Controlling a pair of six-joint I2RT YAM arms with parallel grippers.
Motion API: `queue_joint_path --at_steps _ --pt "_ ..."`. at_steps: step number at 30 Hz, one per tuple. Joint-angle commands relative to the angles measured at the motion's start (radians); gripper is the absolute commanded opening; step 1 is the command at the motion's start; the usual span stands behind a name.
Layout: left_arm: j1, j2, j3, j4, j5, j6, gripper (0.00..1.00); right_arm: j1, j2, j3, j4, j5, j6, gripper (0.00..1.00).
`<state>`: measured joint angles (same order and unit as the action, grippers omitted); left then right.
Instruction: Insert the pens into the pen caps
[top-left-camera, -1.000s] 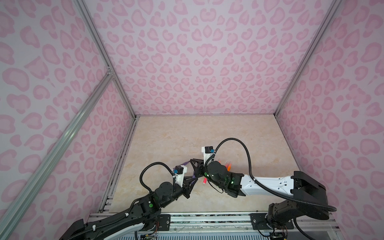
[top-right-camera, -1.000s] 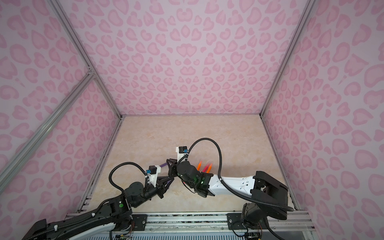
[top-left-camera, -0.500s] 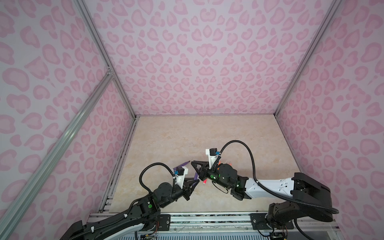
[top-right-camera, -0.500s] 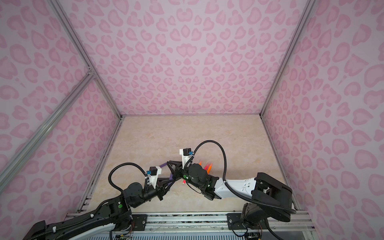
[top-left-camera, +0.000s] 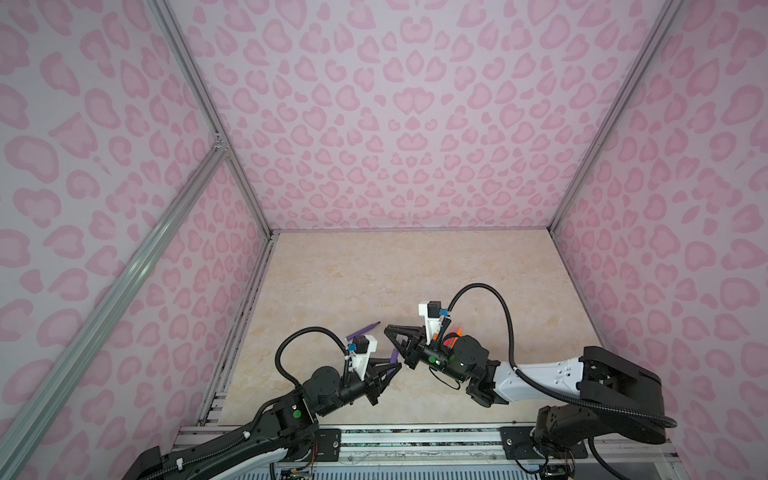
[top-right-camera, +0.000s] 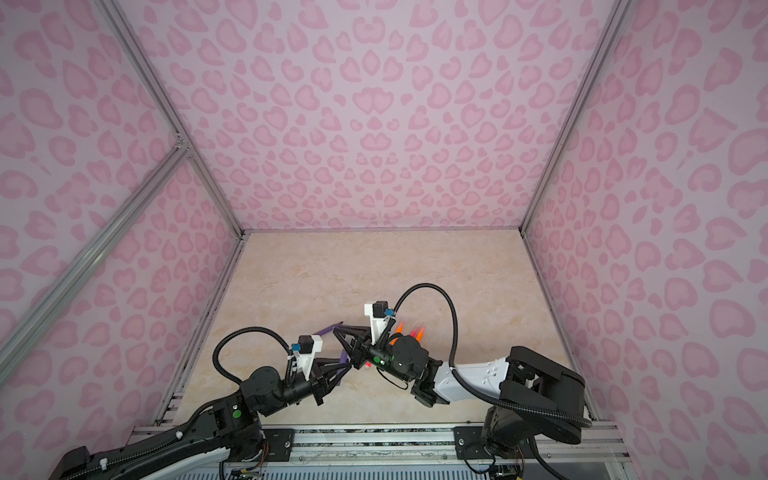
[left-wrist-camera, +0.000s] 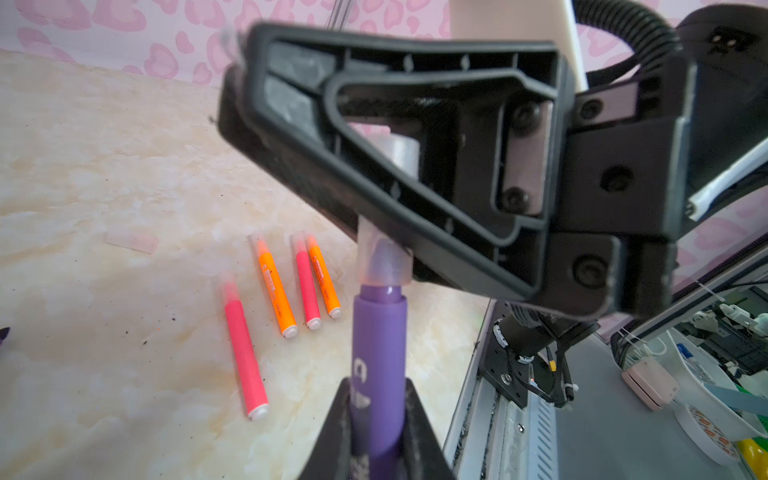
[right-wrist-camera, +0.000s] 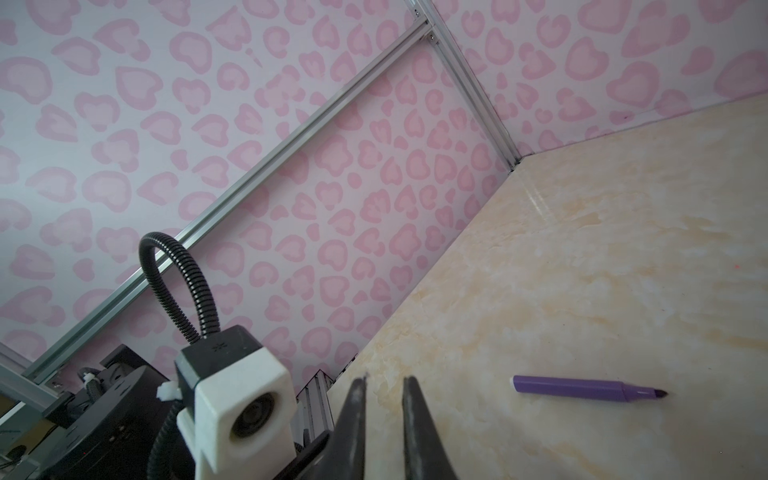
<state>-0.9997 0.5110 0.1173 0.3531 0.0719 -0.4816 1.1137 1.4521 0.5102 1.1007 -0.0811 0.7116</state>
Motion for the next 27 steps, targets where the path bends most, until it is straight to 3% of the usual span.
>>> queue_joint_path --at_steps 1,9,22,27 --pt "0.008 -0.02 0.033 0.03 -0.084 -0.029 0.03 0.008 -0.018 -0.022 0.05 -0.108 -0.036 0.05" --pt "0.009 0.044 0.131 0.035 -0.021 -0.012 0.03 0.016 -0.084 -0.019 0.027 -0.152 -0.072 0.12" --pt "0.009 0.069 0.179 0.016 -0.018 0.005 0.03 0.016 -0.225 -0.041 -0.138 -0.028 -0.13 0.53" --pt "0.009 0.092 0.181 0.014 -0.04 0.006 0.03 0.014 -0.242 0.011 -0.262 0.014 -0.129 0.58"
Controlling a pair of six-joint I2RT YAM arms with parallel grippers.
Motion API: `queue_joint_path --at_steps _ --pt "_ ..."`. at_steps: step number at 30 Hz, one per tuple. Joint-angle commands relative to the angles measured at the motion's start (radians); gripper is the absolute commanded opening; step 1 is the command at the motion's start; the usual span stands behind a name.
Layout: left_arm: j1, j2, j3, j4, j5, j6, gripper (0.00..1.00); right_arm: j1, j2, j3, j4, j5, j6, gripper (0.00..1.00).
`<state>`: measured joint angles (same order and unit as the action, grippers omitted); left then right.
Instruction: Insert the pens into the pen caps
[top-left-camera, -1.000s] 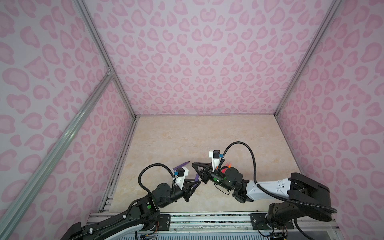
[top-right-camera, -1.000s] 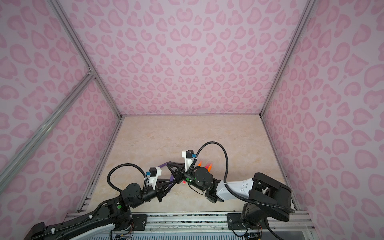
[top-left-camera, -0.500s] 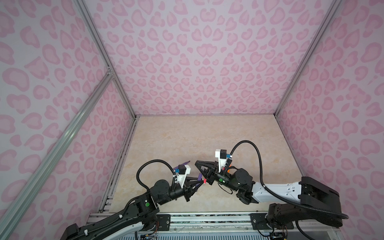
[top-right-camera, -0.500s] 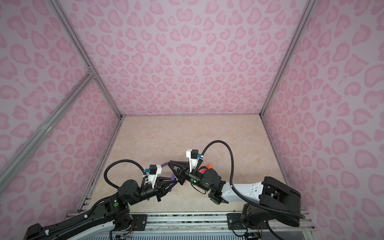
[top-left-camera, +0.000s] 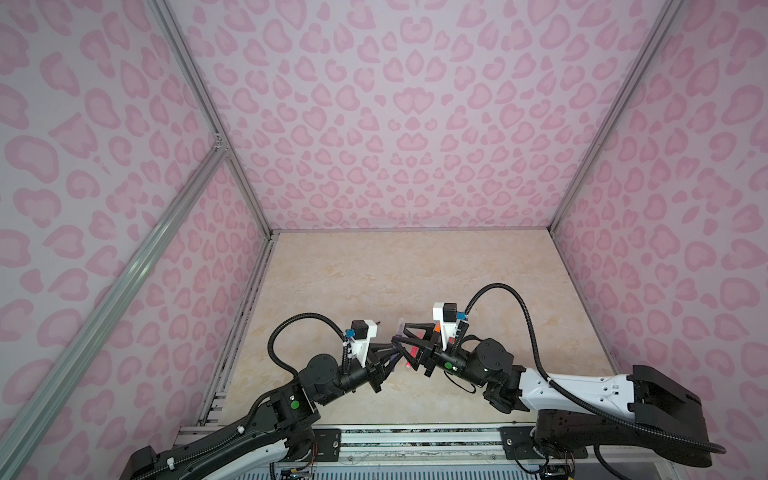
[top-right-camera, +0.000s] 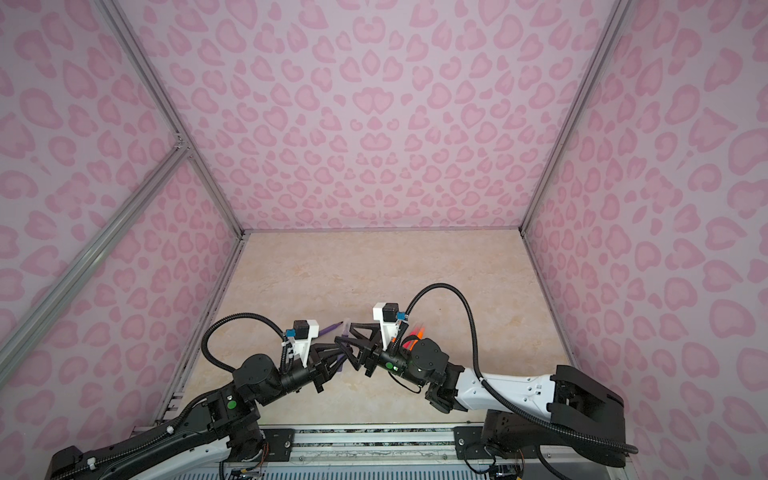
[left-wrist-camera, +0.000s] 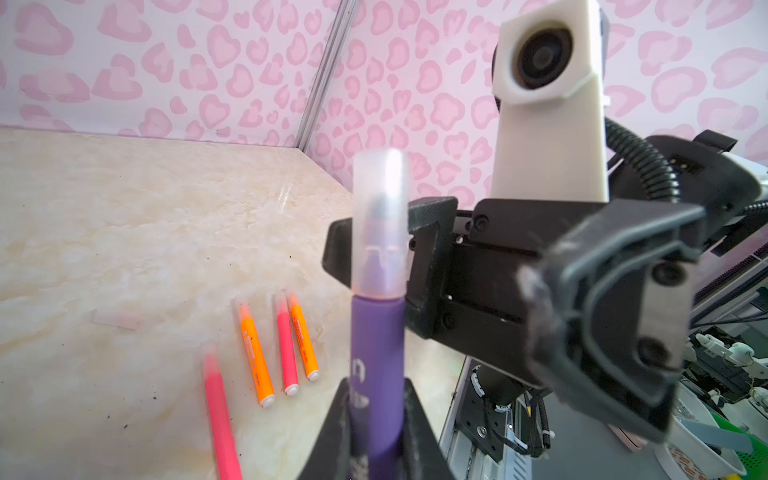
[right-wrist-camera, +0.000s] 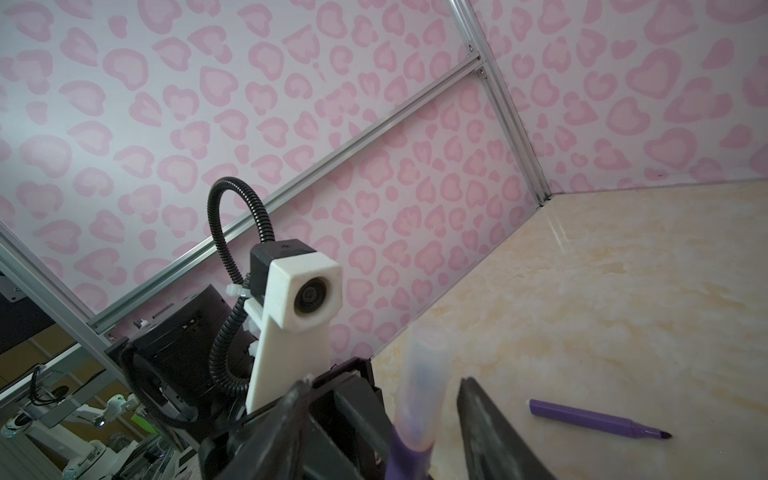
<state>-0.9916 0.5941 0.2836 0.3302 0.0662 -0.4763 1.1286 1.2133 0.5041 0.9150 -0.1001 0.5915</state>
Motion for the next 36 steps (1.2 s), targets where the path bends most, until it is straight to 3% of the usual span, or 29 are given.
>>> queue_joint_path --at_steps 1,7,14,27,32,36 --pt "0.001 0.015 0.015 0.035 -0.042 0.002 0.03 0.0 -0.003 0.025 -0.094 0.046 -0.002 0.58" --pt "0.001 0.048 0.018 0.034 -0.057 0.011 0.03 -0.005 0.003 0.083 -0.22 0.144 0.018 0.57" --pt "0.001 0.07 0.017 0.036 -0.066 0.016 0.03 -0.022 0.032 0.136 -0.291 0.181 0.054 0.55" --pt "0.001 0.072 0.009 0.033 -0.081 0.024 0.03 -0.035 0.08 0.175 -0.338 0.206 0.093 0.23" --pt "0.001 0.082 0.012 0.035 -0.087 0.025 0.03 -0.035 0.091 0.199 -0.356 0.165 0.082 0.5" --pt "0.001 0.085 0.013 0.037 -0.09 0.025 0.03 -0.034 0.09 0.207 -0.361 0.149 0.081 0.55"
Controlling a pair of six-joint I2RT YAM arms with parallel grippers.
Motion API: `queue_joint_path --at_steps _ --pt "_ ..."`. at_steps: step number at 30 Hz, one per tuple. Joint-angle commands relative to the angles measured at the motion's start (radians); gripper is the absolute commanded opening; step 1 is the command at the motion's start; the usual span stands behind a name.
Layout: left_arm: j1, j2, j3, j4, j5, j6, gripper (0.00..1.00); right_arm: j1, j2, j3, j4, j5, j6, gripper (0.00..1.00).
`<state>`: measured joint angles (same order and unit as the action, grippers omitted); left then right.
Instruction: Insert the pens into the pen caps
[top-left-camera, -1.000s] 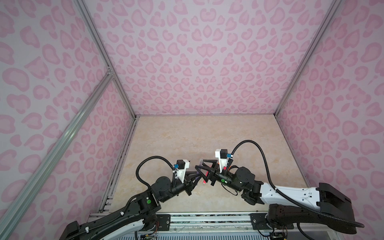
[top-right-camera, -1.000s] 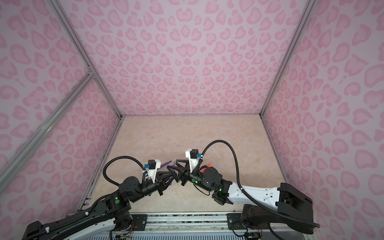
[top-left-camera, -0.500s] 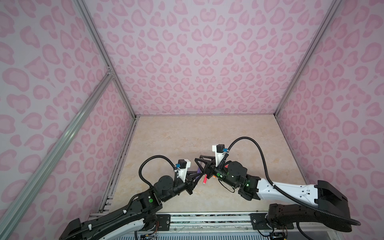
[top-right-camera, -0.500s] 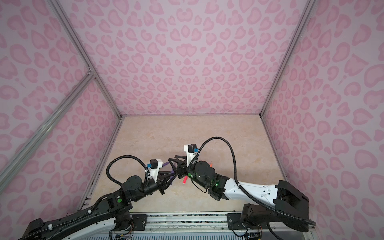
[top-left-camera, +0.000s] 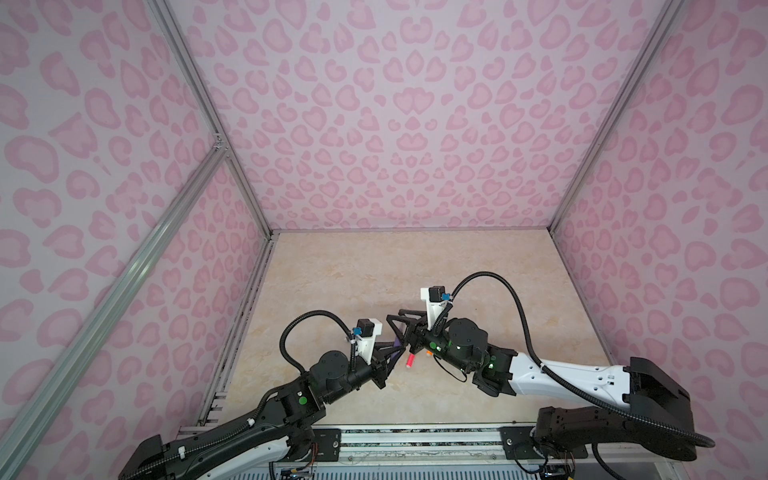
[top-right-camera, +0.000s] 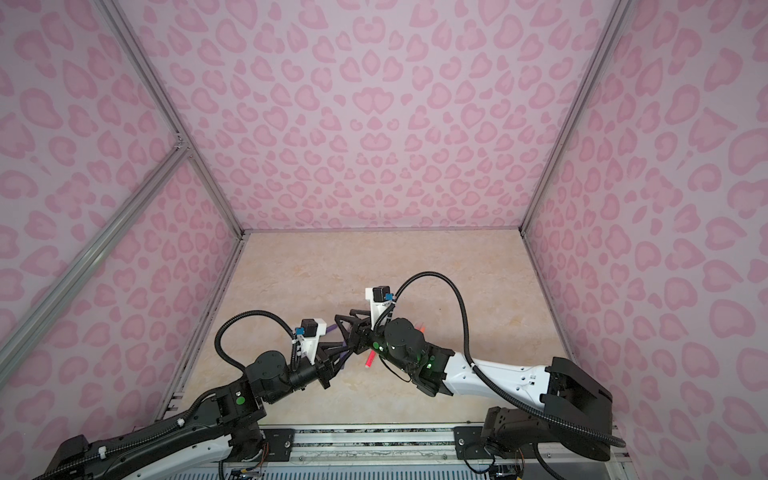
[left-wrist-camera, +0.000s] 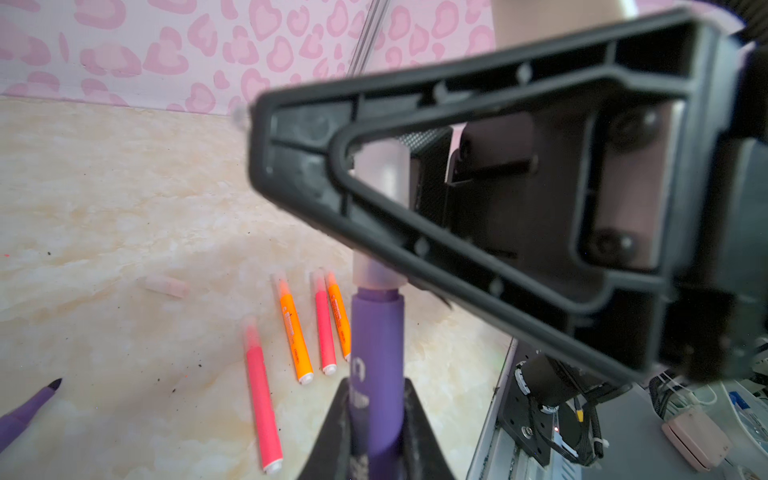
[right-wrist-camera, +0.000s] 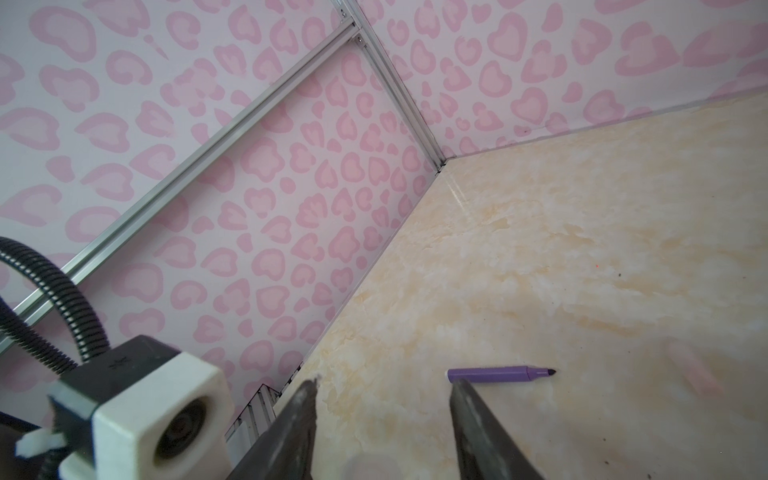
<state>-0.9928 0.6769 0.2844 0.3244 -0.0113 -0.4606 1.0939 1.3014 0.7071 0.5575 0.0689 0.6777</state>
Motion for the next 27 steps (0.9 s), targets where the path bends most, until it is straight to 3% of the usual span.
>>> queue_joint_path --at_steps 1,7,13,22,27 --pt "0.002 0.001 0.012 0.041 -0.013 0.01 0.03 0.0 0.001 0.003 -0.003 -0.021 -0.006 0.56" --pt "0.002 0.003 0.014 0.04 -0.016 0.012 0.03 -0.001 -0.024 -0.009 -0.002 0.037 0.007 0.57" --pt "0.003 0.011 0.015 0.044 -0.015 0.013 0.03 -0.006 -0.03 0.015 -0.044 0.064 0.013 0.52" --pt "0.002 0.01 0.015 0.039 -0.018 0.016 0.03 -0.01 -0.011 0.026 -0.047 0.056 0.022 0.27" --pt "0.002 0.009 0.015 0.039 -0.027 0.017 0.03 -0.009 -0.012 0.025 -0.062 0.044 0.028 0.18"
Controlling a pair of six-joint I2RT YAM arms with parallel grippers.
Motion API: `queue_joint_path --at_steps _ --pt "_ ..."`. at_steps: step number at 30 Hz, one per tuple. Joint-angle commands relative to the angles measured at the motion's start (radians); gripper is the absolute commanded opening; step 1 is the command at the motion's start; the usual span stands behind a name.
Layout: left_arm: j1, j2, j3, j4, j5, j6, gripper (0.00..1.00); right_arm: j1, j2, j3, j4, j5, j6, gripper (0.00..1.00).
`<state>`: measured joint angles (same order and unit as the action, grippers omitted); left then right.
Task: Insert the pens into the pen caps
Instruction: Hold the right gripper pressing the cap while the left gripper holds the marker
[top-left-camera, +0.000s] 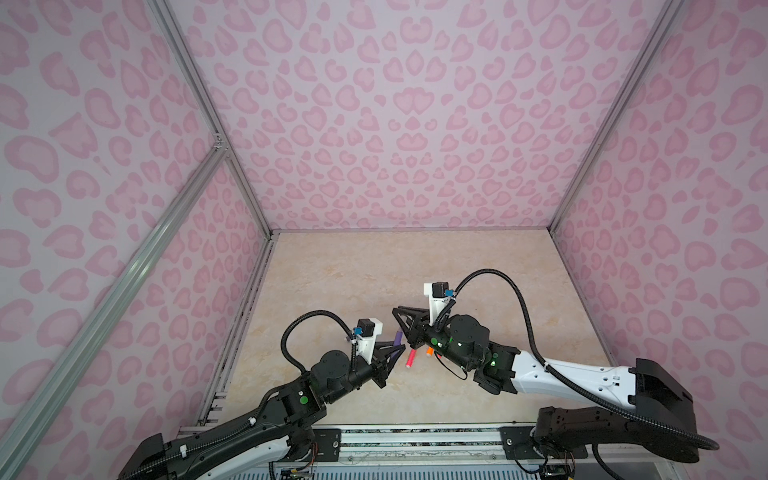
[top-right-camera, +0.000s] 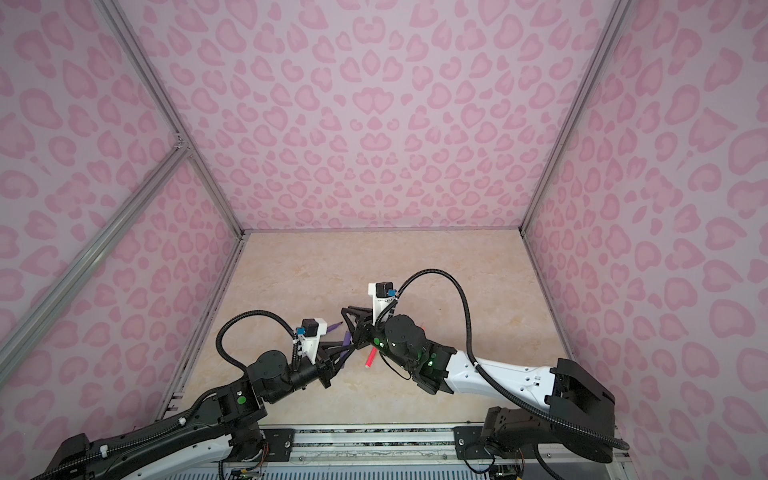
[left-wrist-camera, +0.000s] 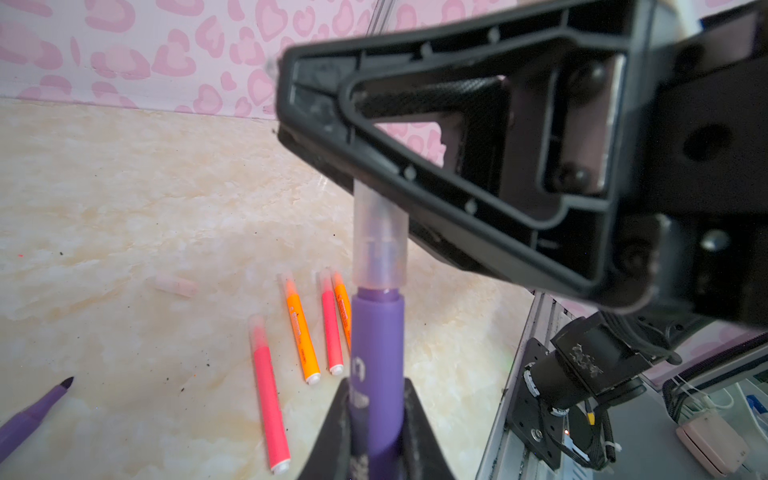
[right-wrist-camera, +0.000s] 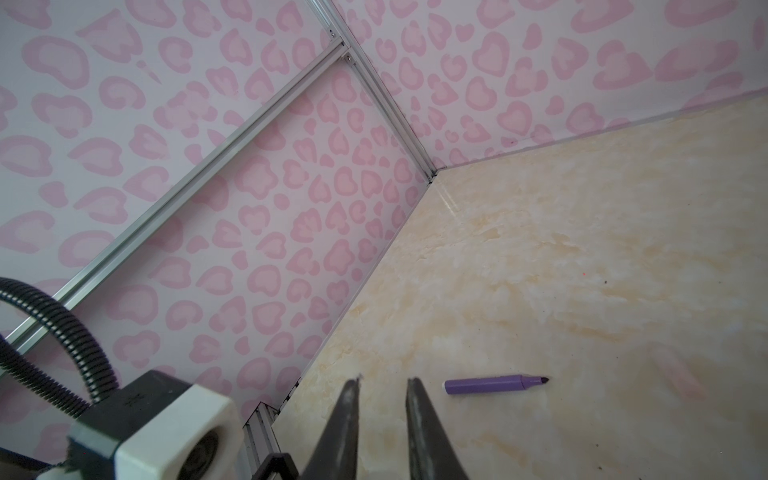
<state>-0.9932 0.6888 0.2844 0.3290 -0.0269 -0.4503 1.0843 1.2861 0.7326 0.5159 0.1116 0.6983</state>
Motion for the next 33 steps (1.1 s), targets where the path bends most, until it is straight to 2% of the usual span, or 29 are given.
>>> queue_joint_path --at_steps 1,8,15,21,24,28,33 --pt "0.003 -0.004 0.015 0.034 -0.017 0.007 0.03 0.0 0.005 -0.002 -0.023 -0.004 0.009 0.16" --pt "0.002 -0.002 0.041 0.013 -0.12 0.034 0.03 0.009 0.044 -0.039 0.023 -0.038 0.038 0.03" --pt "0.003 0.034 0.104 0.013 -0.276 0.098 0.04 0.074 0.067 -0.064 0.066 0.049 0.024 0.0" --pt "0.004 0.052 0.144 0.03 -0.301 0.118 0.04 0.131 0.092 -0.093 0.146 0.144 0.003 0.0" --pt "0.007 0.051 0.156 0.019 -0.321 0.135 0.04 0.142 0.102 -0.102 0.184 0.124 -0.029 0.0" --pt "0.034 0.034 0.156 0.021 -0.258 0.136 0.03 0.144 0.102 -0.127 0.248 0.078 -0.059 0.0" --pt "0.146 0.022 0.158 0.034 -0.057 0.085 0.04 0.136 0.099 -0.174 0.372 -0.037 -0.089 0.0"
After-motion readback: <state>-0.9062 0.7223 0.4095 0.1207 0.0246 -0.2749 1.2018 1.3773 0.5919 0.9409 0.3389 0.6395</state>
